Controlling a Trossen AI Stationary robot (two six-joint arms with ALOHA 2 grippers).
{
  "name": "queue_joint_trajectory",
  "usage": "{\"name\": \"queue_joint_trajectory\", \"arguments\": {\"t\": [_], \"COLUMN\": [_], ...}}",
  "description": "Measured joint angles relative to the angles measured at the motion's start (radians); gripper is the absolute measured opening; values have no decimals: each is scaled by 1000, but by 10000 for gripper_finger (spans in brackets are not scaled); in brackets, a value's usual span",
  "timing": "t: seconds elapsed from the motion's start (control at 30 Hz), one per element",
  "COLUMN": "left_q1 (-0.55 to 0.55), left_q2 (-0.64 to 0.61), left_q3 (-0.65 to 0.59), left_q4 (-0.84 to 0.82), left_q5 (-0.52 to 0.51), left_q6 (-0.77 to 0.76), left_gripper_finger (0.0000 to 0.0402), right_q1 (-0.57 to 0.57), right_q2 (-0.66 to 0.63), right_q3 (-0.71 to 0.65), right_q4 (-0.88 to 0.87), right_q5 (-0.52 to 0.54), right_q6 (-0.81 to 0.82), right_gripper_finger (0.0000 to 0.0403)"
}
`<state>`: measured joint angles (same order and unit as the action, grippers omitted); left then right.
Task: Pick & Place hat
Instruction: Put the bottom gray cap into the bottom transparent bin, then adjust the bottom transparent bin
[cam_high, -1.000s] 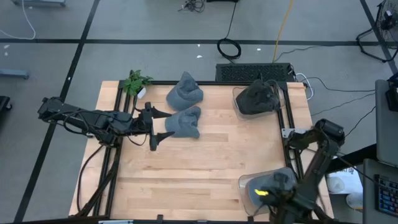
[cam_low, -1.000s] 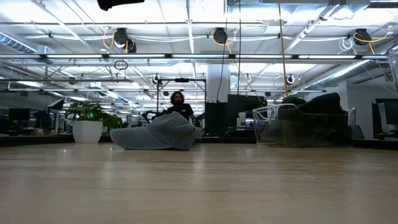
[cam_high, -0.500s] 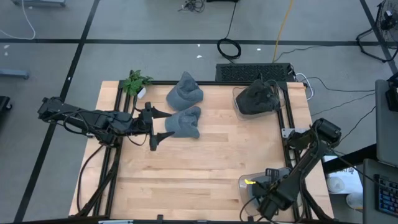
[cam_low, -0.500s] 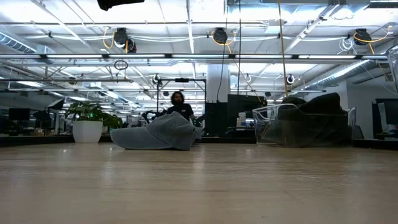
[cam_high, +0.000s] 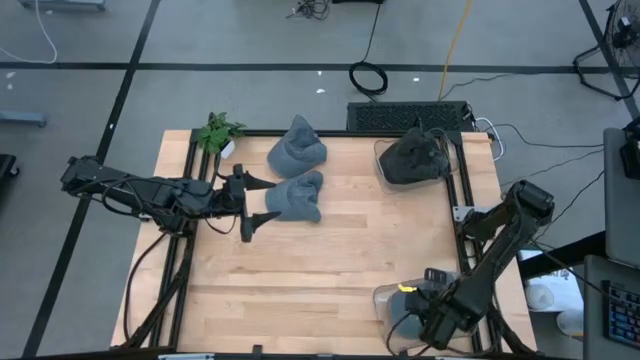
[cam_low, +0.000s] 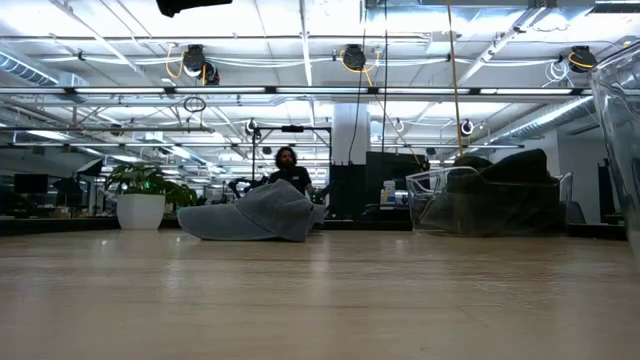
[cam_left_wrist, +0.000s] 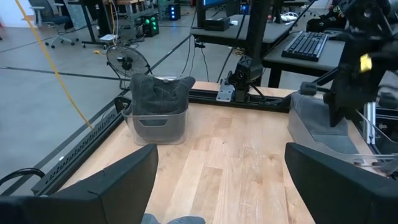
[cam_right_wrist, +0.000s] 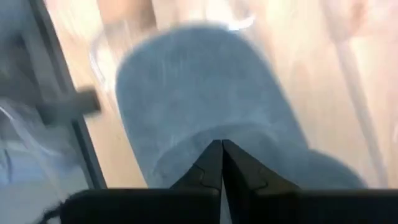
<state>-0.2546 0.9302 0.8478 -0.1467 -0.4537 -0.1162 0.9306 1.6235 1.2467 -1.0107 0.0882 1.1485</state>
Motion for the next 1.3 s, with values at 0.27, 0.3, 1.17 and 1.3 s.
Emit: {"name": "queue_joint_trajectory", "arguments": {"t": [0.27,0.3,1.17,1.3], "left_q1": [0,0,0,0], "left_q2": [0,0,0,0], "left_q3": [0,0,0,0], "left_q4": [0,0,1,1], "left_q5": [0,0,0,0], "left_q6": [0,0,0,0], "left_gripper_finger": [361,361,361,361], "right_q1": [0,-2,-183,-183], "right_q2": [-64,-56,40,40], "right_q3": [1,2,-93,-112], "right_q4": [174,221,319,317], "right_q5": [168,154,295,356], "right_q6": [-123,-162,-401,-332], "right_gripper_finger": [0,0,0,0]}}
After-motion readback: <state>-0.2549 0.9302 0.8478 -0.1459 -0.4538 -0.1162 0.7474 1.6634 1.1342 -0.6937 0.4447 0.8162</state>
